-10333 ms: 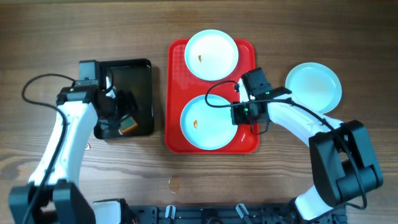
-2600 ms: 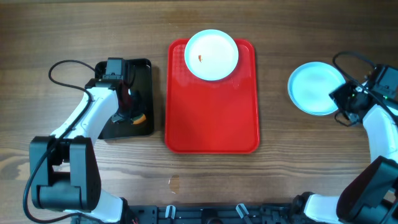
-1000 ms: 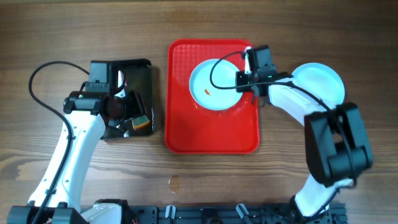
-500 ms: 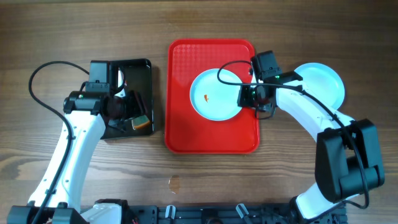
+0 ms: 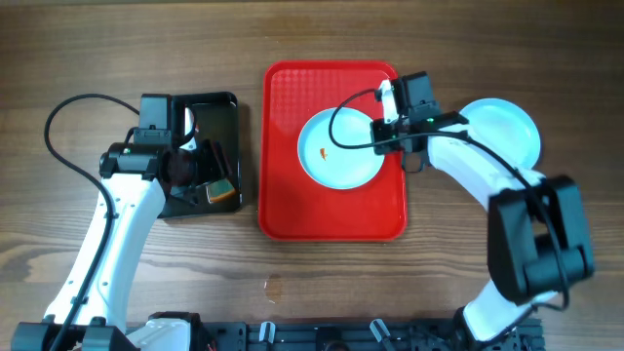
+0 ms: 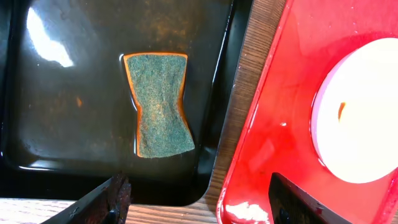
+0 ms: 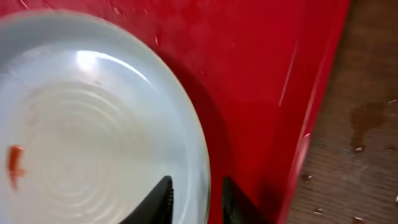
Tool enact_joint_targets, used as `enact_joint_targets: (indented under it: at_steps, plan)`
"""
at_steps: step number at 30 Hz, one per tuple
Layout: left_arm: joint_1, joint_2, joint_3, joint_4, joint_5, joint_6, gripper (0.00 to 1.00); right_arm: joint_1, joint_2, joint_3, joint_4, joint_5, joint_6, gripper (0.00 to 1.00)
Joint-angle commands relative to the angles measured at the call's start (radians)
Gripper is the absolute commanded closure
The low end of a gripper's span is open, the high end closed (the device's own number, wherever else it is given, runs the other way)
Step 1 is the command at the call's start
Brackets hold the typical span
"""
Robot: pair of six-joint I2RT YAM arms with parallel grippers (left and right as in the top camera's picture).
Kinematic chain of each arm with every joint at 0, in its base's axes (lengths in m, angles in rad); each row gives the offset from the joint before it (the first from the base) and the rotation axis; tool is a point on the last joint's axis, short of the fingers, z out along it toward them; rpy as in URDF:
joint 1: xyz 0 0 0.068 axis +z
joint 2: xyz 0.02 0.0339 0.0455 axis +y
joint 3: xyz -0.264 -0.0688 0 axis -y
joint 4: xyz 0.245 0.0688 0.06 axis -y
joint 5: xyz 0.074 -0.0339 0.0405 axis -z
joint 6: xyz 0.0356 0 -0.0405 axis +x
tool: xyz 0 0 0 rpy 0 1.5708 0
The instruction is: Clean dirty plates on tray and stack at the side
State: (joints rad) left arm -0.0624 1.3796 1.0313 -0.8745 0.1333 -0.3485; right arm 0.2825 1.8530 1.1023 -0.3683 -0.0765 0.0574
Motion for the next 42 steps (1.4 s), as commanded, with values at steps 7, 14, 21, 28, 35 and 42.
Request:
enact_joint_targets:
  at_steps: [7, 14, 21, 28, 35, 42]
  plan:
    - [0.006, -0.016, 0.001, 0.003, 0.015, 0.009, 0.31, 0.001, 0.018, -0.007, -0.134, -0.107, 0.242, 0.96]
    - [-0.004, 0.022, -0.032, 0.059, 0.011, 0.008, 0.36, 0.002, -0.014, -0.008, -0.257, -0.139, 0.464, 0.96]
    - [-0.032, 0.103, -0.151, 0.238, -0.124, 0.003, 0.41, 0.002, -0.014, -0.008, -0.235, -0.123, 0.333, 0.96]
    - [-0.032, 0.238, -0.202, 0.357, -0.15, -0.026, 0.73, 0.002, -0.014, -0.008, -0.223, -0.123, 0.31, 0.96]
    - [-0.029, 0.296, -0.188, 0.346, -0.105, -0.025, 0.96, 0.002, -0.014, -0.008, -0.216, -0.134, 0.312, 0.96]
    - [-0.023, 0.15, -0.085, 0.215, -0.105, 0.049, 0.96, 0.002, -0.014, -0.008, -0.216, -0.134, 0.313, 0.96]
